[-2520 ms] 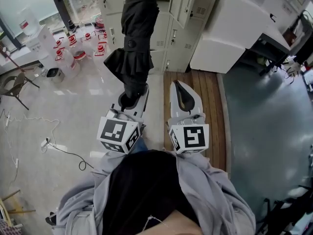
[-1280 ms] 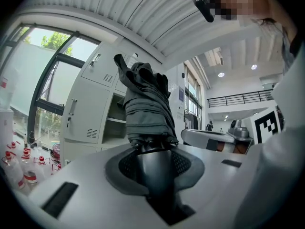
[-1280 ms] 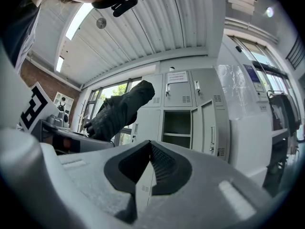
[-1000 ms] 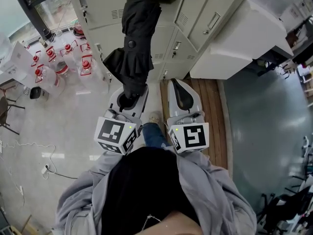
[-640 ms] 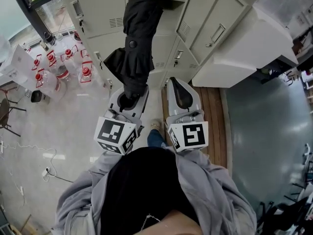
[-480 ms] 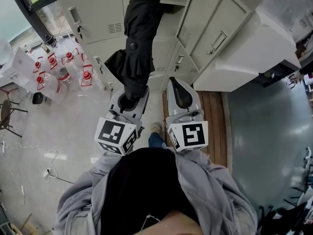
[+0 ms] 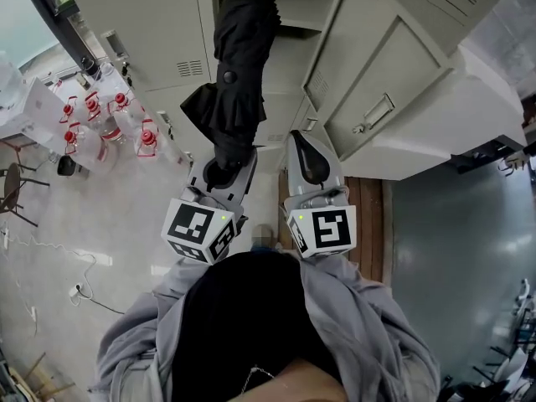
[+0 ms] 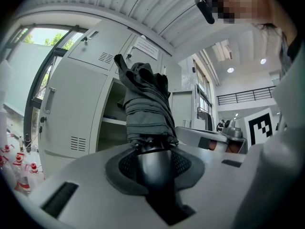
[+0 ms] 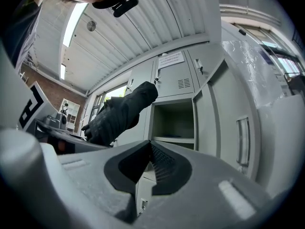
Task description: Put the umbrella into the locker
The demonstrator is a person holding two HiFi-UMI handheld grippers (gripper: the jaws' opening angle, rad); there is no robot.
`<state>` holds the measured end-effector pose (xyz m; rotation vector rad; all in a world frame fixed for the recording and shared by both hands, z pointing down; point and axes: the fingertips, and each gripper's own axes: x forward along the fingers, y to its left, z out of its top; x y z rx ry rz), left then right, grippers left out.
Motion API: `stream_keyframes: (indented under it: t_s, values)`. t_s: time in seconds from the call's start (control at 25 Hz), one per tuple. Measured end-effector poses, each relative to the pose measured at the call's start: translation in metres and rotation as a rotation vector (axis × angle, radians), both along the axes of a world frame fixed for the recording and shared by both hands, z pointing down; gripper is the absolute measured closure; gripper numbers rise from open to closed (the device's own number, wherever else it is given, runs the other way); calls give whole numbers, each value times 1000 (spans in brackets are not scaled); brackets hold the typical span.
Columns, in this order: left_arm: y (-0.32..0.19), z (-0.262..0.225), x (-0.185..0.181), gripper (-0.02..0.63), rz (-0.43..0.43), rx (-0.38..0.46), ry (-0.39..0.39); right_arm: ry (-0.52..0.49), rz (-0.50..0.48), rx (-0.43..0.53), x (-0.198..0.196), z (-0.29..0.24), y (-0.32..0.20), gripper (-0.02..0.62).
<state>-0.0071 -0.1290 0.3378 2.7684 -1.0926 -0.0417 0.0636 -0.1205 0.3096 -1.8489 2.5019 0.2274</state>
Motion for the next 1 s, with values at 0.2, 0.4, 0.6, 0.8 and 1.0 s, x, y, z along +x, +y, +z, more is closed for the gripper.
stream_keyframes:
  t_s: [0.2, 0.4, 0.6, 0.8, 1.0]
  values:
    - [-28, 2, 20, 523, -29, -11, -4, -9, -42, -2, 18, 2, -32, 591]
    - [-47, 10, 31, 523, -39, -35, -11, -38, -47, -22, 28, 16, -48, 591]
    - [-69, 13, 43, 523, -34, -46, -8, -45, -45, -36, 36, 24, -65, 591]
    - [-95, 12, 52, 523, -3, -53, -1, -39, -27, -43, 40, 24, -87, 591]
    - [-128, 9, 65, 523, 36, -64, -2, -26, 2, -39, 48, 18, -119, 591]
